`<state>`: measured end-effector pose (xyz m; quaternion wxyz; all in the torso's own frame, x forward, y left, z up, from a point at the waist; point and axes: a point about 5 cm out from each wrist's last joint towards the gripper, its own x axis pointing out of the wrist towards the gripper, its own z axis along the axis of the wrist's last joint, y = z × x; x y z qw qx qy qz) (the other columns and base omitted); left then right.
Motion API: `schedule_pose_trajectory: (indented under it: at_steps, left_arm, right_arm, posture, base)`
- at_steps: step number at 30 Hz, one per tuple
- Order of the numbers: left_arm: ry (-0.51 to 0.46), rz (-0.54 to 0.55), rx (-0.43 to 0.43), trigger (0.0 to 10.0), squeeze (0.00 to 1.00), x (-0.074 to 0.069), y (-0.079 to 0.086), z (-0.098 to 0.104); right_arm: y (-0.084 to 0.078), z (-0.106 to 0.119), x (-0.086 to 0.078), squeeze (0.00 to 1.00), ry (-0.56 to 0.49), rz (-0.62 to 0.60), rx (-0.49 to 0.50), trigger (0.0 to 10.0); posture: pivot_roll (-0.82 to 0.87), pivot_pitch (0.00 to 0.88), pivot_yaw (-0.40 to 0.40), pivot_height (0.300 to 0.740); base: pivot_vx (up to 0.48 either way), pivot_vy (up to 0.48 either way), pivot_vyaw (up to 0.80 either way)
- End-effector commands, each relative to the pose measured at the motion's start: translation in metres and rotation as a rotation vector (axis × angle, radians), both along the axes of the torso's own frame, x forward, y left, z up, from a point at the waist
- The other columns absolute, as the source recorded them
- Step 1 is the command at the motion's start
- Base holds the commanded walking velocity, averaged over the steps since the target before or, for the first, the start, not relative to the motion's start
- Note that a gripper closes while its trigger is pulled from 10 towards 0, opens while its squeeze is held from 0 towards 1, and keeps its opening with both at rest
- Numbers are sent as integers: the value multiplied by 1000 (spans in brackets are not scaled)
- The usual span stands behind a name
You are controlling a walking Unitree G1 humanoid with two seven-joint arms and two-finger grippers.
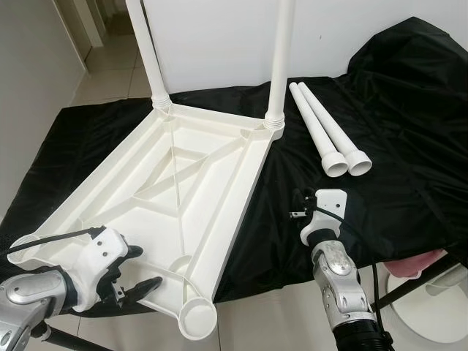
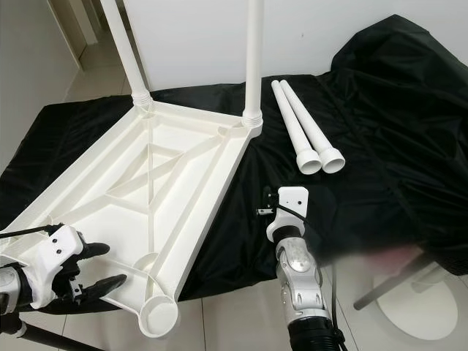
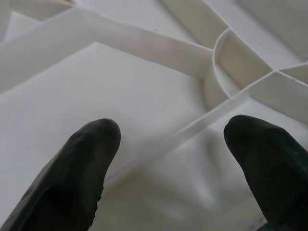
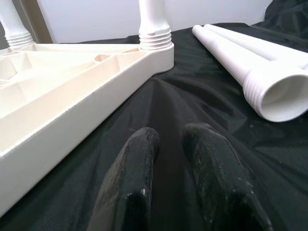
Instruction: Building children table
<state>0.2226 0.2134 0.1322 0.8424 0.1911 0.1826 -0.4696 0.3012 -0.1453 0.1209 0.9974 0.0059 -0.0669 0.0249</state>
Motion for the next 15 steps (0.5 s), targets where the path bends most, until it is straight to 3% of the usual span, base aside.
schedule_pose_trajectory:
  at_steps: [1,7,15]
  left_arm:
    - [54,-120,24,10000,0,-1,-5,-5]
    - [14,-147,92,10000,0,13,-13,-12]
    - [43,-196,149,10000,0,15,-11,-18]
  right_arm:
    - [7,-1,2,0,12,21,-3,10000]
    - [6,1,3,0,4,13,2,10000]
    - [4,-1,0,0,4,-7,3,10000]
  posture:
    - [-8,36,72,740]
    - [-20,35,83,740]
    - [-38,41,107,740]
  base:
    - [0,0,0]
    - [0,0,0]
    - [0,0,0]
